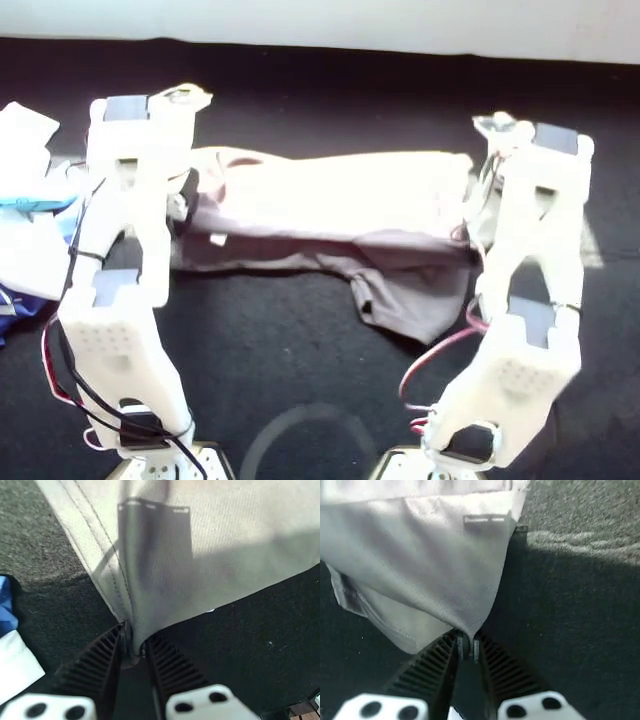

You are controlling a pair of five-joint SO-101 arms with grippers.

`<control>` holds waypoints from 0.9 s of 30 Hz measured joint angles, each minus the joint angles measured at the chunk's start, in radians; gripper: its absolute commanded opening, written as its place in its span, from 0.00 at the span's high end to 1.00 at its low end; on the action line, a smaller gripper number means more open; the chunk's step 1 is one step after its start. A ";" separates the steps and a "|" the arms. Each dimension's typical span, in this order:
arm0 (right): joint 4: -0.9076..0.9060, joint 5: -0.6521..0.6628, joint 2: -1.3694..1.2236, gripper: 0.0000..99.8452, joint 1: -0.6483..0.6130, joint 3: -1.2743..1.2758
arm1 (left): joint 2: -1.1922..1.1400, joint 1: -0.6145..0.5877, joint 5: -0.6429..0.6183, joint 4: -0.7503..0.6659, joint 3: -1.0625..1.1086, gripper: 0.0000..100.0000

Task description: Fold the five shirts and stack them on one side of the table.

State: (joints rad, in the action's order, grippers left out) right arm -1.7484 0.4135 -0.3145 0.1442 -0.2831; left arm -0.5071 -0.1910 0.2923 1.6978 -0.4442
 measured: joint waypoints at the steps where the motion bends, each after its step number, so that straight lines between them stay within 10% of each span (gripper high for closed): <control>1: 0.000 0.012 0.054 0.99 -0.002 0.046 | 0.000 0.002 0.000 0.000 0.012 0.99; 27: 0.385 0.032 0.505 0.92 -0.008 0.789 | -0.157 0.002 0.000 -0.018 0.023 0.92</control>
State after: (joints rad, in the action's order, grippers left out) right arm -1.3633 0.4457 0.1903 0.1366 0.5056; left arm -0.6636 -0.1895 0.2923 1.6794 -0.4212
